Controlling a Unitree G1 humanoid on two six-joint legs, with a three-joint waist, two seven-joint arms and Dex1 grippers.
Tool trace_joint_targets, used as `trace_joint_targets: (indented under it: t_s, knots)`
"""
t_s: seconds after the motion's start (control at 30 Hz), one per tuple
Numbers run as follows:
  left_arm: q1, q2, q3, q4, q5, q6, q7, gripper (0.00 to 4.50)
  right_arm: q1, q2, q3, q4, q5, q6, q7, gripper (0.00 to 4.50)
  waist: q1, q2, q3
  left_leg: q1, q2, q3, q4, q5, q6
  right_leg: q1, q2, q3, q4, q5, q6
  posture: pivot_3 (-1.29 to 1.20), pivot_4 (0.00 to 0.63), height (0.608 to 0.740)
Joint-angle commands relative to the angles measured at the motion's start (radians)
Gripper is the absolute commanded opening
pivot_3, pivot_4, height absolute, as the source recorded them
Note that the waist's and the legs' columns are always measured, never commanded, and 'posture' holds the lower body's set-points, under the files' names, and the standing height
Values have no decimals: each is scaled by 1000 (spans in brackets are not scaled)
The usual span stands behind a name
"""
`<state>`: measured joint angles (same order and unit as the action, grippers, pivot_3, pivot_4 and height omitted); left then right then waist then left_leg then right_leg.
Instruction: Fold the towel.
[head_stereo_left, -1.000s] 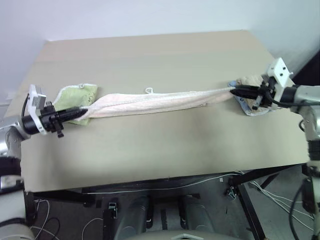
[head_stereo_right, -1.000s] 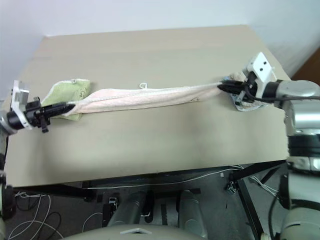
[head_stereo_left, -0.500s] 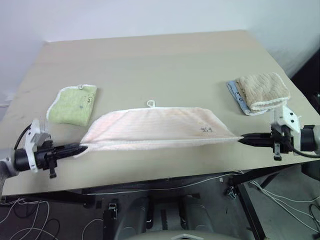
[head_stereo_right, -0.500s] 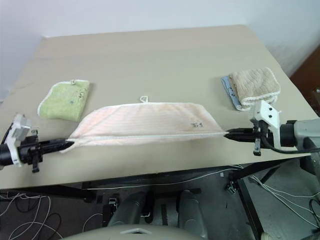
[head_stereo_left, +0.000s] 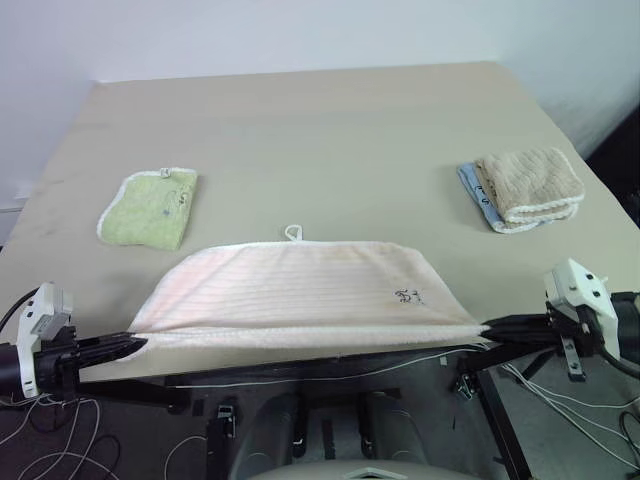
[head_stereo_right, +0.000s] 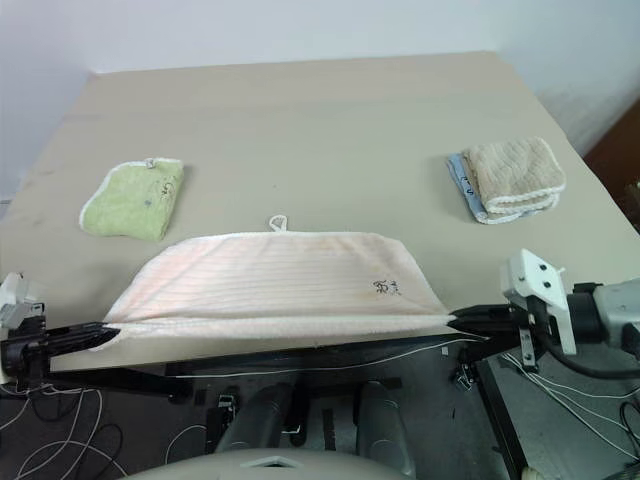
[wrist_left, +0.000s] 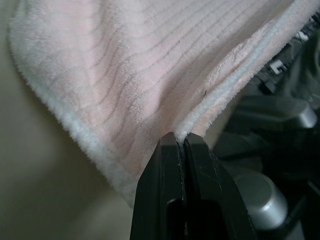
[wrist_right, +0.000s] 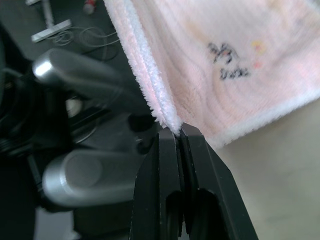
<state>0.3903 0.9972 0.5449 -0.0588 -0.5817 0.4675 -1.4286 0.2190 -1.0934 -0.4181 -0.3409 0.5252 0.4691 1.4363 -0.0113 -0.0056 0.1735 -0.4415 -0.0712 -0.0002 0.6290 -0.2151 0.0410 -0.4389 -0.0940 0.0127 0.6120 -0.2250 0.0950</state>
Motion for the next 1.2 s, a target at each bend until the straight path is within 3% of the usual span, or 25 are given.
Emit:
trace_joint_targets:
  t_s: [0.03,0.2,0.4,0.7,0.87,1.2]
  knots:
    - [75,-6,42,-18,14,3,-2,40,45,-40,-66,89,-51,-70,49,0,-2,0,0,0,0,0,0,0,0,0,0,0,0,0,0,0,150,740]
    - [96,-24,72,-36,-4,-10,17,40,16,-53,-61,123,-30,-95,59,0,0,0,0,0,0,0,-1,0,0,0,0,0,0,0,0,0,150,740]
    - [-158,-75,-12,146,63,-187,121,40,-156,-12,52,166,-7,-63,-12,0,3,2,-1,2,1,0,0,0,0,2,-1,-2,1,0,0,0,150,740]
    - [-432,-87,-152,283,63,-176,127,40,-437,69,238,391,-90,-141,-80,0,0,1,-2,0,0,1,2,0,0,1,-2,-4,1,0,1,0,150,740]
    - [-530,-83,-208,375,83,-166,113,40,-579,137,316,522,-139,-177,-107,0,-5,2,-2,0,0,1,2,0,0,0,-1,-4,3,1,1,0,150,740]
    - [-622,-117,-256,459,113,-214,120,40,-684,225,380,644,-221,-261,-153,0,-1,2,-2,0,0,1,2,0,0,0,-1,-4,4,2,3,0,150,740]
